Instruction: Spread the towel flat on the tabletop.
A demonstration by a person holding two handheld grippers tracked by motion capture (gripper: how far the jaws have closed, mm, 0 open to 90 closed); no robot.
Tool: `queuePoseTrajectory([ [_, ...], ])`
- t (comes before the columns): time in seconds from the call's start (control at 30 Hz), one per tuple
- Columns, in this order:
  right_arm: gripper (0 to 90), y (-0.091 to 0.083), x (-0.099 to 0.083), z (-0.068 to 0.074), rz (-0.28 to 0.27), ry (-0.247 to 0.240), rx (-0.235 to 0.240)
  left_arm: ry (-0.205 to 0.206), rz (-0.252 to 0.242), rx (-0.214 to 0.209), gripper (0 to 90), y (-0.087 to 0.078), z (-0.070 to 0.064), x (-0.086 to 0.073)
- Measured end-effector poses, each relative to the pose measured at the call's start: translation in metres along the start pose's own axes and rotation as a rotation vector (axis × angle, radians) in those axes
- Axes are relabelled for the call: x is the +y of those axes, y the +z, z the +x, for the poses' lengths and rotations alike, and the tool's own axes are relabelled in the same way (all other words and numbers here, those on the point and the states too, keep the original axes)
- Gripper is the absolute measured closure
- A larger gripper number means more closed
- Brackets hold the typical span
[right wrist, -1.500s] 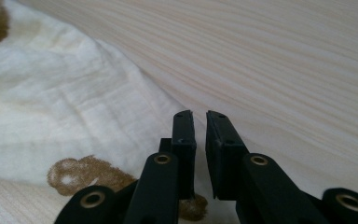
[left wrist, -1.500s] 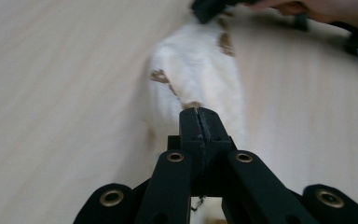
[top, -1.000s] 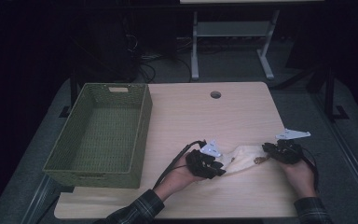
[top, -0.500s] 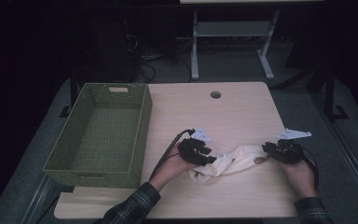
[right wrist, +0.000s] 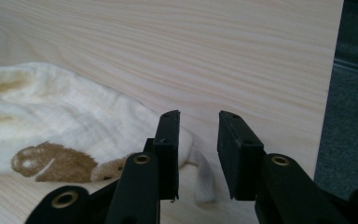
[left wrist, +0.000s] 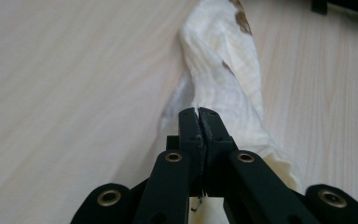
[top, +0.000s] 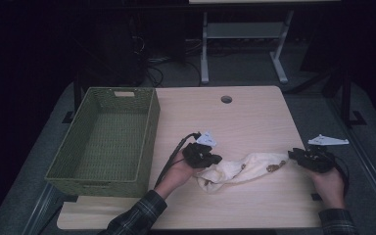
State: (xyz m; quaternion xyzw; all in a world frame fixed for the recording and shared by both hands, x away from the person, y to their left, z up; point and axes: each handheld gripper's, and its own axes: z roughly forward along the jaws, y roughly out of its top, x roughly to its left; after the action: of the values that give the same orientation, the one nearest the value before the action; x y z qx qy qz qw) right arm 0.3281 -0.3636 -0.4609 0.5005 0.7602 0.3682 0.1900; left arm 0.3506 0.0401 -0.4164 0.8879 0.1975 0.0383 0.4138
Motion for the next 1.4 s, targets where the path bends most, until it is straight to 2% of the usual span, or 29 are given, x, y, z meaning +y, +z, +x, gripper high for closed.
queuePoseTrajectory([
  [0.07, 66.4, 0.002, -0.002, -0.002, 0.008, 0.010, 0.008, -0.001, -0.015, 0.026, 88.3, -0.005, 0.005, 0.002],
  [0.2, 64.5, 0.010, -0.003, -0.001, 0.039, 0.004, 0.019, -0.019, -0.043, 0.044, 88.5, -0.011, 0.012, 0.004],
  [0.43, 63.7, 0.022, 0.000, 0.003, 0.044, 0.000, 0.051, -0.022, -0.050, 0.047, 88.7, -0.010, 0.014, 0.007],
  [0.6, 83.5, 0.026, 0.001, 0.006, 0.046, -0.008, 0.052, -0.024, -0.060, 0.065, 88.9, -0.012, 0.016, 0.010],
  [0.7, 87.1, 0.025, 0.003, 0.008, 0.045, -0.023, 0.051, -0.030, -0.072, 0.084, 89.1, -0.016, 0.019, 0.011],
  [0.83, 87.7, 0.019, 0.017, 0.010, 0.002, -0.050, 0.047, -0.053, -0.103, 0.133, 89.1, -0.028, 0.026, 0.015],
  [0.93, 87.8, 0.018, 0.032, 0.013, -0.025, -0.069, 0.045, -0.071, -0.128, 0.193, 89.1, -0.038, 0.034, 0.021],
  [1.07, 87.9, 0.021, 0.050, 0.012, -0.046, -0.079, 0.049, -0.076, -0.129, 0.258, 89.2, -0.045, 0.048, 0.027],
  [1.2, 87.8, 0.025, 0.069, 0.007, -0.068, -0.084, 0.046, -0.104, -0.134, 0.321, 89.1, -0.045, 0.065, 0.032],
  [1.23, 87.8, 0.026, 0.072, 0.006, -0.075, -0.083, 0.047, -0.121, -0.143, 0.343, 89.1, -0.044, 0.070, 0.033],
  [1.4, 87.8, 0.034, 0.094, 0.001, -0.088, -0.082, 0.049, -0.153, -0.126, 0.422, 89.1, -0.036, 0.093, 0.039],
])
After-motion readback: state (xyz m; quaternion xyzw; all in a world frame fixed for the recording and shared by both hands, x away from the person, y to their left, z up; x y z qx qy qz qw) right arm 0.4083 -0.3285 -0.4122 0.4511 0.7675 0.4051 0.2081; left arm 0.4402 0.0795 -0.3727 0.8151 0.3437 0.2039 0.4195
